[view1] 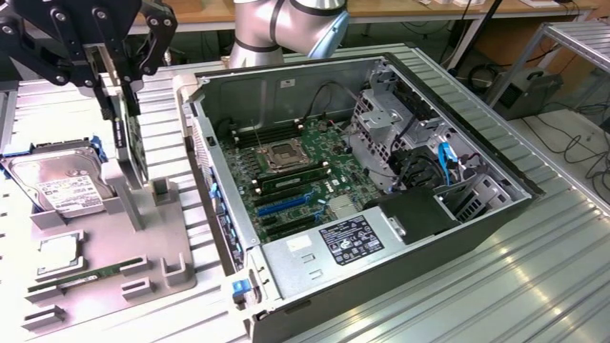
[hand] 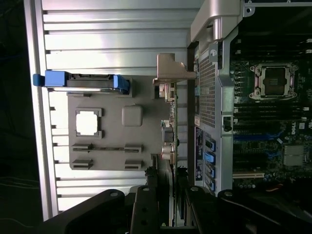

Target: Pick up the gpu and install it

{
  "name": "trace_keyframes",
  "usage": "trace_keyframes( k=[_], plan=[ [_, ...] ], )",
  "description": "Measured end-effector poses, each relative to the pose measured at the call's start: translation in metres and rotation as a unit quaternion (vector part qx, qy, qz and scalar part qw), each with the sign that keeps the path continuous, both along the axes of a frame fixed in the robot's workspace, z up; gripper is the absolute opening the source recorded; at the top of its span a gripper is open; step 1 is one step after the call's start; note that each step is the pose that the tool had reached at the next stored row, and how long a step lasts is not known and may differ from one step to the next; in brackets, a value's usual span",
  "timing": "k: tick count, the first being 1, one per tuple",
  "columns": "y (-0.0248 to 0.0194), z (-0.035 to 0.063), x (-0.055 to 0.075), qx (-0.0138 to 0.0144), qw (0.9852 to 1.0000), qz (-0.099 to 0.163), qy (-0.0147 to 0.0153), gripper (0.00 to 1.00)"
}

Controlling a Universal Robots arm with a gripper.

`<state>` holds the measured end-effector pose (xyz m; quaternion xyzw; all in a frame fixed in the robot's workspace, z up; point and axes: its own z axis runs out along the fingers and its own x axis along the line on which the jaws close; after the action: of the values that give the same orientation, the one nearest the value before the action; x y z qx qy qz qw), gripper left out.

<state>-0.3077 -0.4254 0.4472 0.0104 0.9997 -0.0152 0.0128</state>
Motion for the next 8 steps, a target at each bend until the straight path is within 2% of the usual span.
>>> trace_keyframes(
  k=[8],
  plan=[
    [0.0000, 0.0044, 0.0000, 0.0000, 1.0000, 0.000, 0.0000, 0.27]
  ],
)
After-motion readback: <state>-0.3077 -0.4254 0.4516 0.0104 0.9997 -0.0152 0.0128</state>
